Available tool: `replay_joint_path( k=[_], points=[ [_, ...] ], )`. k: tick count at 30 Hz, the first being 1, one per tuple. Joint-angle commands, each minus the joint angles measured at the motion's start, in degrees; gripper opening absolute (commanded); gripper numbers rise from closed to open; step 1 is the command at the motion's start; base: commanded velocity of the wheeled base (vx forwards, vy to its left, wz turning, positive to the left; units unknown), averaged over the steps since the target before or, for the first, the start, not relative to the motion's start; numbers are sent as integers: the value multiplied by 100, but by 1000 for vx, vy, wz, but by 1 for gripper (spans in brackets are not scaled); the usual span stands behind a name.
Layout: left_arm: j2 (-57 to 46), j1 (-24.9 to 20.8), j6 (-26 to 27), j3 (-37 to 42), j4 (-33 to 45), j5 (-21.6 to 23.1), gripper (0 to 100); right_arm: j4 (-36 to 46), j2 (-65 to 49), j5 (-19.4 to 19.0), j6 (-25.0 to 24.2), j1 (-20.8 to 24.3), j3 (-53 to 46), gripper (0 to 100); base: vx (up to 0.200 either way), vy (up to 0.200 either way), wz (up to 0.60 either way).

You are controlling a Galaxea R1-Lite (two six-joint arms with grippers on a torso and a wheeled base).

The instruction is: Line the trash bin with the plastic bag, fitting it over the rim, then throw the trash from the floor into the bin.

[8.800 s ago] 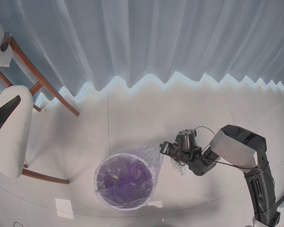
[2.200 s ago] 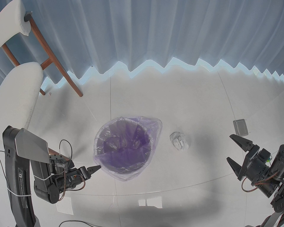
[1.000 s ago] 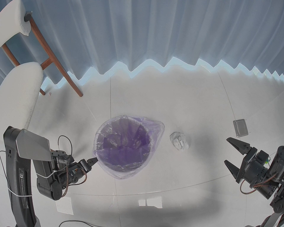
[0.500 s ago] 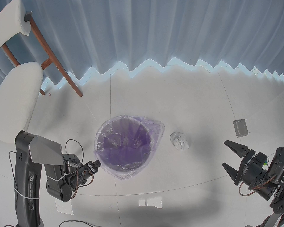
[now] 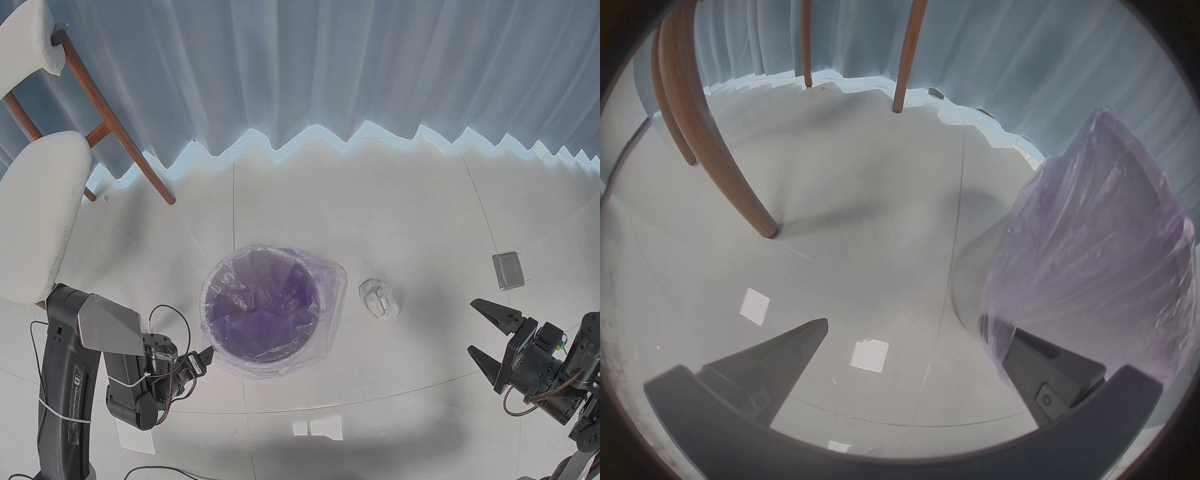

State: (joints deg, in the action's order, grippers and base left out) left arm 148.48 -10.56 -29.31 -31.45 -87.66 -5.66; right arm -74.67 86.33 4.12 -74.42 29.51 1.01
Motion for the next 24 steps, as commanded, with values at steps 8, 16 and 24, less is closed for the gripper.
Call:
replay_joint_path(
  k=[8,16,24],
  points=[
    [-47,-96,250,-124,548,-524,100,5,24,1,-2,2,-101,100,0,0,0],
    [-12,-122,461,-36,294,-595,100,5,33,1,-2,2,-101,100,0,0,0],
    [76,-96,443,78,-111,-568,100,5,121,1,-2,2,-101,100,0,0,0]
  ],
)
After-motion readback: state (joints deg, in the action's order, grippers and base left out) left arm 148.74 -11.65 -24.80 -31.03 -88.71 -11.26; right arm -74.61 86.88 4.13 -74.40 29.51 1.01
